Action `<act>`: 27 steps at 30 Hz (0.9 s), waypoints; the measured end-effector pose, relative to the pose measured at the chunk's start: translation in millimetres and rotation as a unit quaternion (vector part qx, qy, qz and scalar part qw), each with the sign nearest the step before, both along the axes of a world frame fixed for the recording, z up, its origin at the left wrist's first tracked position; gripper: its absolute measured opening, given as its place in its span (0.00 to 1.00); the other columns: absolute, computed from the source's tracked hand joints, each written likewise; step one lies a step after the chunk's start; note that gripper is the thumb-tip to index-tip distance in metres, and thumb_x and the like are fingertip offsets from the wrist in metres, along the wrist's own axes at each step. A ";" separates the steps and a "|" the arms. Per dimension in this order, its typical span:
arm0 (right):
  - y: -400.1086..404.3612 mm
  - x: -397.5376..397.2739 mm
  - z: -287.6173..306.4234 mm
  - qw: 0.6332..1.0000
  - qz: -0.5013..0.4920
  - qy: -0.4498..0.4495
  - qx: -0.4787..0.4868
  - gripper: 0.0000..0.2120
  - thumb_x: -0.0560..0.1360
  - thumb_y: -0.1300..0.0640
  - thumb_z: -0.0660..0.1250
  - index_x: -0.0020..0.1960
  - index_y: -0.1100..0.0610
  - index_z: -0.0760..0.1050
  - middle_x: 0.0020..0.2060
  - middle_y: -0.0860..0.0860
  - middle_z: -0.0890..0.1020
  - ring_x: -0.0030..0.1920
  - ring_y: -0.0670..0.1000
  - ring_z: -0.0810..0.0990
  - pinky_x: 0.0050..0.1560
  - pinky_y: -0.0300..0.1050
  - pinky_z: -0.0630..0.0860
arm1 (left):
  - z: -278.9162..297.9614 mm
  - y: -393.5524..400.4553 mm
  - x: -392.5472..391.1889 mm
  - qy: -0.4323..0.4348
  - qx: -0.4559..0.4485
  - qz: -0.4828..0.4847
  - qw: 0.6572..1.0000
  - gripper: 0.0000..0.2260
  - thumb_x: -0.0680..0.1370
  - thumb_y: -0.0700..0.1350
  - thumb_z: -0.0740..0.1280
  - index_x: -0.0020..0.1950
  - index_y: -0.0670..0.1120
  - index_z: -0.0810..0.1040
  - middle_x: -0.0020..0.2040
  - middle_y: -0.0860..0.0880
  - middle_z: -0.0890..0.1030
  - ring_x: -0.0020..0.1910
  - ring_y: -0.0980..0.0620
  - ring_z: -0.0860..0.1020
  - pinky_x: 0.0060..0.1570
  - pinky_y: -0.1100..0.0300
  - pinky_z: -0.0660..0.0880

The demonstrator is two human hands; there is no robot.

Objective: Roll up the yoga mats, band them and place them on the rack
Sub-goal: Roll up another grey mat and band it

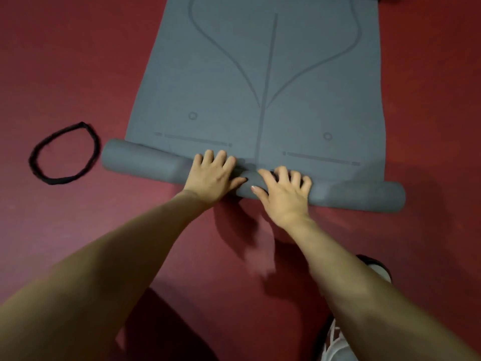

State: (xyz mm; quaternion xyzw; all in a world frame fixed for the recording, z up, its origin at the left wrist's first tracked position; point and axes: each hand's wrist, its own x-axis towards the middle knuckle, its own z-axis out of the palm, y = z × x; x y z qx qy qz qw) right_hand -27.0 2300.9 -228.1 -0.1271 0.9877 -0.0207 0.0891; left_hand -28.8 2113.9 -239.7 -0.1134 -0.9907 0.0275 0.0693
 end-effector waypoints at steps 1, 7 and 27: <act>0.1 -8.2 3.7 1.000 0.006 -0.023 0.003 0.21 0.76 0.36 0.56 0.64 0.44 0.71 0.58 0.52 0.74 0.57 0.60 0.70 0.61 0.58 0.59 | -2.7 2.8 4.3 0.008 0.013 0.004 1.000 0.22 0.75 0.61 0.57 0.44 0.42 0.76 0.38 0.43 0.76 0.36 0.42 0.76 0.38 0.52 0.73; -1.9 -16.4 5.9 0.998 -0.014 -0.054 -0.022 0.21 0.77 0.37 0.55 0.65 0.45 0.71 0.60 0.50 0.71 0.61 0.57 0.67 0.65 0.57 0.56 | -19.4 5.8 31.3 0.018 0.045 0.030 0.998 0.20 0.78 0.55 0.59 0.60 0.42 0.77 0.55 0.41 0.80 0.57 0.38 0.77 0.63 0.44 0.67; -4.1 -55.9 14.1 0.992 0.013 -0.117 -0.046 0.43 0.69 0.59 0.66 0.77 0.49 0.47 0.77 0.49 0.51 0.77 0.53 0.42 0.72 0.60 0.34 | 2.2 16.2 -24.3 -0.057 0.040 0.041 0.997 0.30 0.66 0.48 0.65 0.65 0.36 0.72 0.63 0.38 0.75 0.64 0.38 0.72 0.66 0.35 0.61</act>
